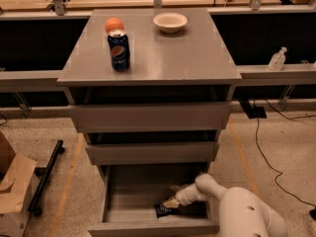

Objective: Pick rxbar blueberry from bottom drawer and place on counter

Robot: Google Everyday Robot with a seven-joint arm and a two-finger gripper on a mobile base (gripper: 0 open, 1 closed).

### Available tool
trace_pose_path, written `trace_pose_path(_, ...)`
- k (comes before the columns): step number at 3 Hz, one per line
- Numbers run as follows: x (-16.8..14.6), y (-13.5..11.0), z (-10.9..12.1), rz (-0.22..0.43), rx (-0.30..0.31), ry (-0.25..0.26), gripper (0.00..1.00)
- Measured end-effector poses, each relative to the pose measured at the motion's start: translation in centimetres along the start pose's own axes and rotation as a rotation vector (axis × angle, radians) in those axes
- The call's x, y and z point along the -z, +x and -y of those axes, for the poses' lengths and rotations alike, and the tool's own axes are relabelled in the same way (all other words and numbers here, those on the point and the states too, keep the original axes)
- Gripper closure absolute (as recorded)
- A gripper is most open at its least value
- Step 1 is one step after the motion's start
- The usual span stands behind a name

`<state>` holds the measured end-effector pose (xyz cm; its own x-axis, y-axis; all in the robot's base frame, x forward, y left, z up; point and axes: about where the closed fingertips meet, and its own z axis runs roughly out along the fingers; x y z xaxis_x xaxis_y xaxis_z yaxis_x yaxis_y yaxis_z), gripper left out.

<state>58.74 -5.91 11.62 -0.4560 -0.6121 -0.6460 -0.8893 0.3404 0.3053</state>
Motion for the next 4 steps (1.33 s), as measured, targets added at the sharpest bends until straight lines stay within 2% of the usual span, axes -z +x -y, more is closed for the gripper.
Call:
trace_pose_path(1,0.0,0.0,0.0,0.0,0.0,0.0,0.87)
trace_pose_path(2,0.1,-0.1,-0.1,0.0,0.0,0.0,0.86)
trace_pose_path(3,0.1,-0.1,-0.1,0.0,0.0,0.0,0.62)
trace_pose_path(4,-0.4,-1.1,-0.8,-0.019,0.028,-0.015,0.4)
